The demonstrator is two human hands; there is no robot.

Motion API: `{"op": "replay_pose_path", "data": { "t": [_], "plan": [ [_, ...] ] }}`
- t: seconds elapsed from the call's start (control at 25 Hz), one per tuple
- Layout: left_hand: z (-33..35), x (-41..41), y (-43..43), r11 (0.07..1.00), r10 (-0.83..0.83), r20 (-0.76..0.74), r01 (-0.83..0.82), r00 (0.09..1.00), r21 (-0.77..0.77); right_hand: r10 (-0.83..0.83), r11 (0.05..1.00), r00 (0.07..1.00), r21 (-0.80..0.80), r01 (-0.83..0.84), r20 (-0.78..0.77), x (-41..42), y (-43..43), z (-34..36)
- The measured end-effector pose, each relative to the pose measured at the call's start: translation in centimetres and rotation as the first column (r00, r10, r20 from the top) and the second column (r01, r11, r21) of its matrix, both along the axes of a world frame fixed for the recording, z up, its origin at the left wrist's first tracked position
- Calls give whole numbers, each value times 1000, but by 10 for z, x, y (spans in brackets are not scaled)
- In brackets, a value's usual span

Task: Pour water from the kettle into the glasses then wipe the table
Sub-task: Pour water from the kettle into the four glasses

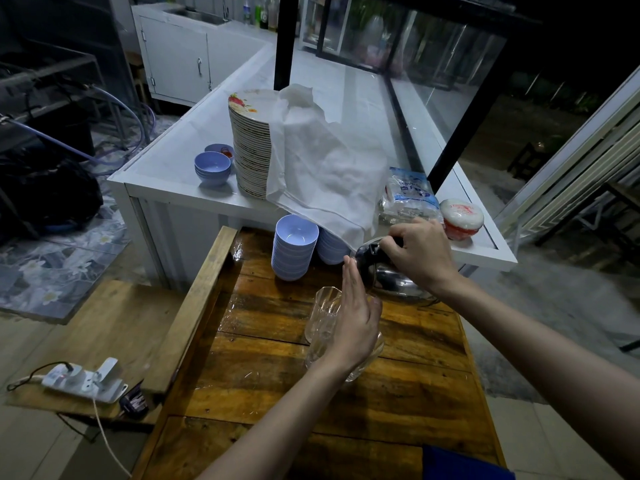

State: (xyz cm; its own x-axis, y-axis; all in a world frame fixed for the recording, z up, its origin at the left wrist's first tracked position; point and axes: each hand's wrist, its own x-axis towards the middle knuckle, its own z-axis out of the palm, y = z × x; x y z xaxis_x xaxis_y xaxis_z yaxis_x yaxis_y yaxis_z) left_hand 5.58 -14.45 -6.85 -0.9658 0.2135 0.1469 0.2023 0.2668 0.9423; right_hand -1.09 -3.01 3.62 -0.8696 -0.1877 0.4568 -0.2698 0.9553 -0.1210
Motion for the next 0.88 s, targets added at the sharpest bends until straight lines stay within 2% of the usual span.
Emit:
{"op": "replay_pose_path", "data": {
  "t": [0.88],
  "plan": [
    [9, 8, -4, 999, -2, 51, 0, 999, 45, 65, 991, 998, 116, -66, 6, -7, -6, 4]
  ]
}}
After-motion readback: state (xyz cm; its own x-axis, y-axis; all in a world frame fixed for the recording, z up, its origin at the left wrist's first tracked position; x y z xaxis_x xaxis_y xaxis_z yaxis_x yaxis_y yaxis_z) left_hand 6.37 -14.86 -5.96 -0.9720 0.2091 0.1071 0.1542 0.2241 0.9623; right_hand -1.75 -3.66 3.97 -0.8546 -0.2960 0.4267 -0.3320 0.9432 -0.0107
